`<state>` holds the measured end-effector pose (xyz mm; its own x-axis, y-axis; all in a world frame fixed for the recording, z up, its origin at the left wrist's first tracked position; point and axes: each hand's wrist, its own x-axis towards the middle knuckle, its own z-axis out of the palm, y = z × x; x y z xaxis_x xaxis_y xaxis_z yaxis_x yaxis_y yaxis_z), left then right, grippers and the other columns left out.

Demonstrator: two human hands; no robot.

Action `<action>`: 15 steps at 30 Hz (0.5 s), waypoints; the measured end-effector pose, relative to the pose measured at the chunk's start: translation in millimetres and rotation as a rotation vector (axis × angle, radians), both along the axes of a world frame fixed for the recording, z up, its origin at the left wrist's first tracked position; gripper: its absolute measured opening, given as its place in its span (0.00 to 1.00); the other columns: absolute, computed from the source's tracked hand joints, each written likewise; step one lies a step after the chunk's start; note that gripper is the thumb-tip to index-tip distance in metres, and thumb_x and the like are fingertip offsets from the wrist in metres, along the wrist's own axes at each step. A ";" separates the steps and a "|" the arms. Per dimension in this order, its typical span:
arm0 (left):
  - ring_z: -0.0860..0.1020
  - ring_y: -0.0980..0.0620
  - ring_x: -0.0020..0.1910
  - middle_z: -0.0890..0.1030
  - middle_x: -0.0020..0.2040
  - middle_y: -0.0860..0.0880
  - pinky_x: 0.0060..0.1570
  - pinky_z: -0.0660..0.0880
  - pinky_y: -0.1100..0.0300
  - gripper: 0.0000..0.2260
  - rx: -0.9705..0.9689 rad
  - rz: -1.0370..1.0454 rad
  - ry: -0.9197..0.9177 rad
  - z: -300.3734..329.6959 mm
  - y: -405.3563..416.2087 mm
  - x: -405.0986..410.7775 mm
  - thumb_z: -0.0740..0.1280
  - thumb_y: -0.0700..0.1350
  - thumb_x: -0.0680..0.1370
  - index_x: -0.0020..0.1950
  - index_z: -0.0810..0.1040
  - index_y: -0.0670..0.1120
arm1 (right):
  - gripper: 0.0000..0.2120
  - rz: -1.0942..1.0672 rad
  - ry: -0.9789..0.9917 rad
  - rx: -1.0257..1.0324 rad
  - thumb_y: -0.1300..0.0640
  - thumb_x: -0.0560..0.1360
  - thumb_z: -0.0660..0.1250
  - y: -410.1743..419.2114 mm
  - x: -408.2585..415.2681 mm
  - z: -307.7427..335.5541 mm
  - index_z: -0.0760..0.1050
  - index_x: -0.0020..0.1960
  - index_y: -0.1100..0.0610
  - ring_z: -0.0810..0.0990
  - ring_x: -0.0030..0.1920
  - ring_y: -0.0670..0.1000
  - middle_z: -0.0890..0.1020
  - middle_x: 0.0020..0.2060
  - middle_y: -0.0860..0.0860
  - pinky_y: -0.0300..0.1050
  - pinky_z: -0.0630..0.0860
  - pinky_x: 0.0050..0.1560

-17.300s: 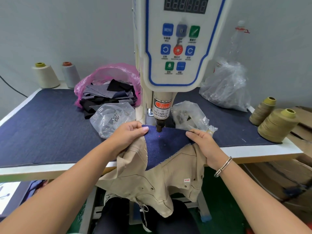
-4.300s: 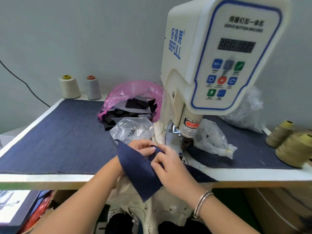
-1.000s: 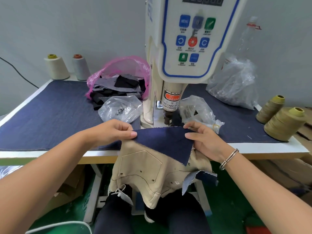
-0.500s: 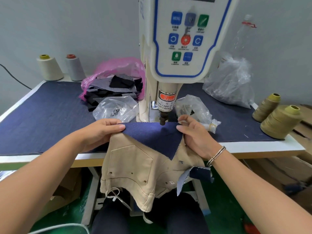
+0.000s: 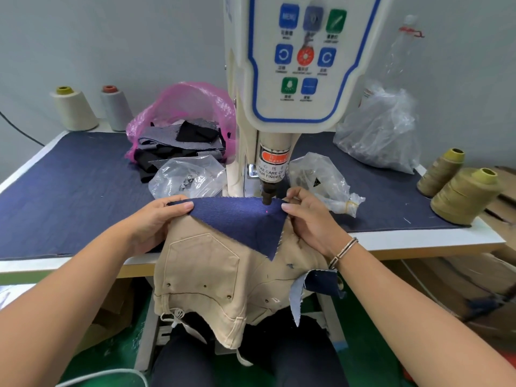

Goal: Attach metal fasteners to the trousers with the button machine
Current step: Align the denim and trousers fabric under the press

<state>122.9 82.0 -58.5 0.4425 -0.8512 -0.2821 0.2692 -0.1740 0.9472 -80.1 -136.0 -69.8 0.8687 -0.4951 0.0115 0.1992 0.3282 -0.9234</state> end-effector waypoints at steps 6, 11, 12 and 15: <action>0.81 0.51 0.39 0.81 0.44 0.46 0.40 0.76 0.61 0.10 0.017 0.047 -0.026 -1.5 -0.7 -0.6 0.68 0.47 0.71 0.50 0.78 0.46 | 0.10 -0.062 -0.058 0.101 0.69 0.73 0.63 8.5 1.8 -14.2 0.69 0.45 0.55 0.72 0.37 0.48 0.74 0.35 0.51 0.42 0.69 0.44; 0.80 0.51 0.39 0.81 0.43 0.46 0.40 0.76 0.60 0.09 0.023 0.047 -0.029 -3.1 -0.5 1.4 0.68 0.47 0.71 0.48 0.79 0.46 | 0.10 -0.092 -0.060 0.082 0.70 0.73 0.61 10.3 0.7 -13.1 0.69 0.45 0.56 0.72 0.36 0.47 0.75 0.33 0.48 0.41 0.68 0.44; 0.81 0.51 0.39 0.82 0.43 0.46 0.39 0.77 0.61 0.09 0.020 0.050 -0.025 -3.3 -0.5 1.4 0.68 0.47 0.71 0.49 0.79 0.46 | 0.10 -0.088 -0.064 0.081 0.70 0.72 0.62 10.9 0.5 -12.6 0.69 0.45 0.56 0.72 0.37 0.47 0.74 0.34 0.49 0.41 0.68 0.45; 0.80 0.50 0.40 0.81 0.44 0.45 0.40 0.77 0.61 0.11 0.017 0.065 -0.024 -4.1 -1.0 1.0 0.68 0.47 0.70 0.51 0.78 0.45 | 0.10 -0.071 -0.077 0.074 0.67 0.69 0.64 11.4 0.2 -10.7 0.68 0.45 0.56 0.70 0.39 0.48 0.72 0.37 0.52 0.42 0.67 0.46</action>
